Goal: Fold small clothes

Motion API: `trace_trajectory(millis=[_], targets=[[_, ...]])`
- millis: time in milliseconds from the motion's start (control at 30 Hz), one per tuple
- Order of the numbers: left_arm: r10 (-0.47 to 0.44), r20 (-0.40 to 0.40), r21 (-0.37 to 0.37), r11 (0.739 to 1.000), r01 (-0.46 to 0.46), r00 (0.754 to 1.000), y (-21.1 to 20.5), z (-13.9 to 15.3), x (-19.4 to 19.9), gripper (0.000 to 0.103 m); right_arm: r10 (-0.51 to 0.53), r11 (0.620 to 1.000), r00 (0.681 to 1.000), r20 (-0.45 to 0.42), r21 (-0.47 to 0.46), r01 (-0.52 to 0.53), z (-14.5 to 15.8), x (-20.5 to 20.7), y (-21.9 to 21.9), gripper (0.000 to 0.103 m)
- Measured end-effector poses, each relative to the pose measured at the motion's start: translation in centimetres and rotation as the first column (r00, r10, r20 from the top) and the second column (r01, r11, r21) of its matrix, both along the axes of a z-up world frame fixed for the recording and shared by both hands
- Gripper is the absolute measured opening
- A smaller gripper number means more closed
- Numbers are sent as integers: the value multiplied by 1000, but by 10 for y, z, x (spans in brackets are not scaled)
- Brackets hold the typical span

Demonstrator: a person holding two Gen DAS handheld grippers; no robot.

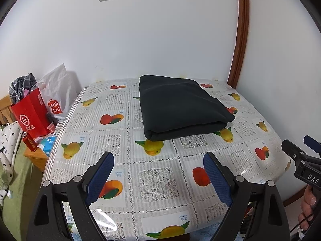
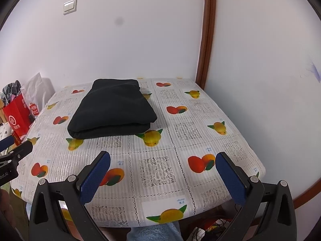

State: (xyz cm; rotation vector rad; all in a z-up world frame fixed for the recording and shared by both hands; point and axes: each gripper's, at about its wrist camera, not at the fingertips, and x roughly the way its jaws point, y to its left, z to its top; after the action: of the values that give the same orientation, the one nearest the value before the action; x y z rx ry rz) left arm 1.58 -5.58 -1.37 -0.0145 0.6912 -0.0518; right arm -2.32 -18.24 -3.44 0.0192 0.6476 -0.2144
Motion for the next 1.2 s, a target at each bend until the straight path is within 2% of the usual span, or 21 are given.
trace_trajectory(millis=[1200], targets=[[25,-27,-23,999,-26,999,21,-9,5,91,-11,1000,999,-41,-8,11,-11,11,9,103]])
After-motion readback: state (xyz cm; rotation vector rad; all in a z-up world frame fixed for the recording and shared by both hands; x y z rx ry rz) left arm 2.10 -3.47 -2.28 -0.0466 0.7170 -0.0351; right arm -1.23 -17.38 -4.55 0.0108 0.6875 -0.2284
